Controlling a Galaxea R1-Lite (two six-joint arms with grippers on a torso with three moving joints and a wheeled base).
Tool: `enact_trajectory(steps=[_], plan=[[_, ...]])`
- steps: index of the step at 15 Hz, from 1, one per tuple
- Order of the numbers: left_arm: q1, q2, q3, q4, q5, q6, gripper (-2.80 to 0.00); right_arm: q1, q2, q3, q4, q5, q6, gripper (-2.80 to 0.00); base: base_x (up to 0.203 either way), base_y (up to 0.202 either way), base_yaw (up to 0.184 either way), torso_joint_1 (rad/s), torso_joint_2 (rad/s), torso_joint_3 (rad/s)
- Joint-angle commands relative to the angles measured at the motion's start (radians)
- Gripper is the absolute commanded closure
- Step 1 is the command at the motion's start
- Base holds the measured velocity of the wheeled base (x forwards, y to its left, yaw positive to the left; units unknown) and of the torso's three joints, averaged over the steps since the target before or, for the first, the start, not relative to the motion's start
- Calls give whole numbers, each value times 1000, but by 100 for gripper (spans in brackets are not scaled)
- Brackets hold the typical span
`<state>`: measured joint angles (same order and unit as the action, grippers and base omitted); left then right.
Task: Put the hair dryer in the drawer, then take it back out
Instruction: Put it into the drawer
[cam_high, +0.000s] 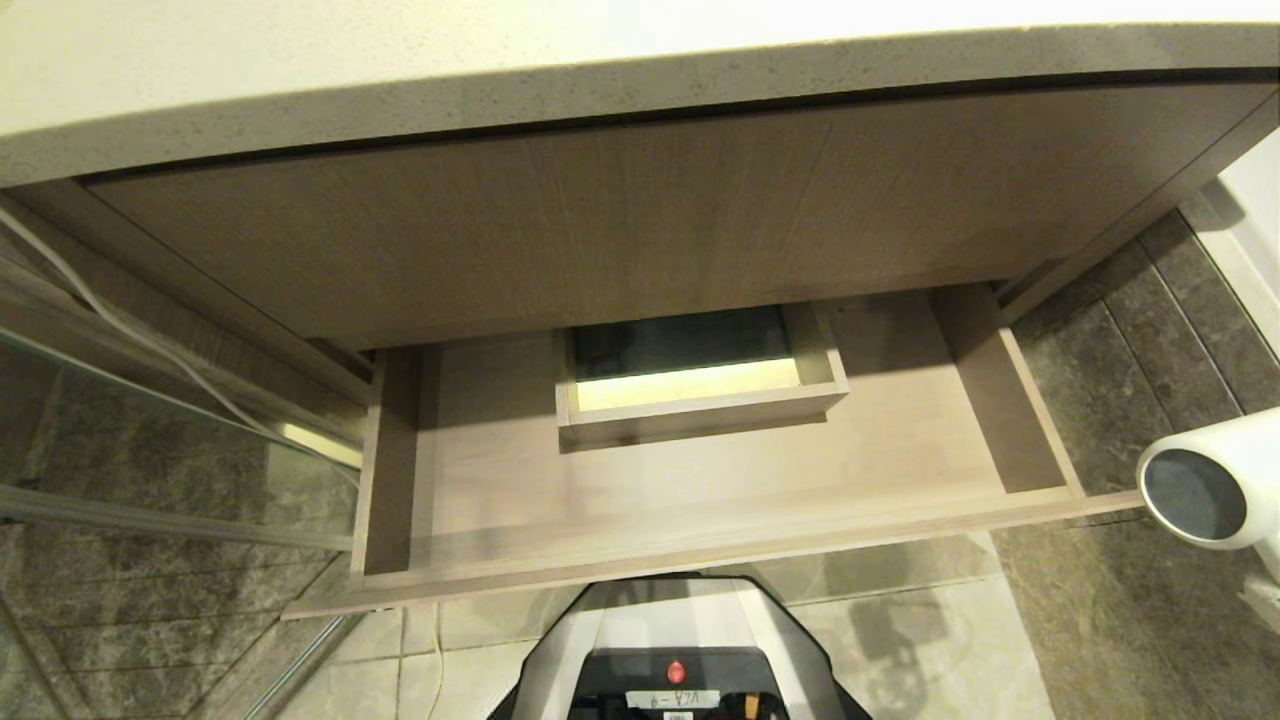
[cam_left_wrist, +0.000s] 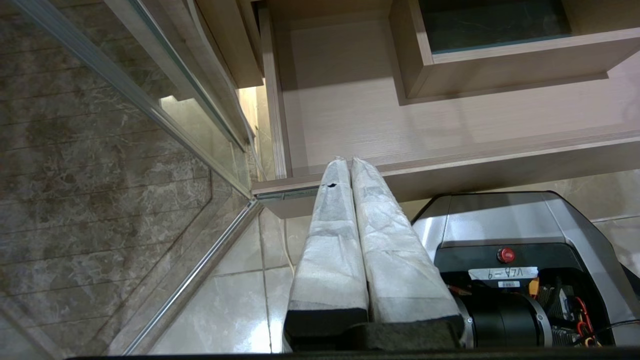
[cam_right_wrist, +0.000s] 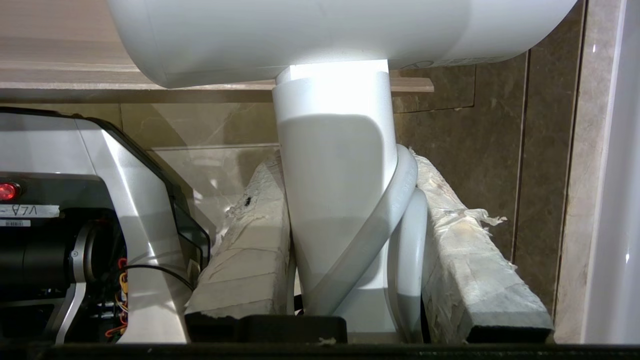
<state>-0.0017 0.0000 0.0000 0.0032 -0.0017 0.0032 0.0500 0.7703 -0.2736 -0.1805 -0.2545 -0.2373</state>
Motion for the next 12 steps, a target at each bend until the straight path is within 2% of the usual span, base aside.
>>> enact_trajectory(steps=[1,12], plan=[[0,0,0,0,0,0,0,1,3,1,1,0,0,0,0,0,0,2,-2,-27],[0,0,0,0,0,0,0,-1,3,-2,1,-5,-2,0,0,0,0,0,0,0]])
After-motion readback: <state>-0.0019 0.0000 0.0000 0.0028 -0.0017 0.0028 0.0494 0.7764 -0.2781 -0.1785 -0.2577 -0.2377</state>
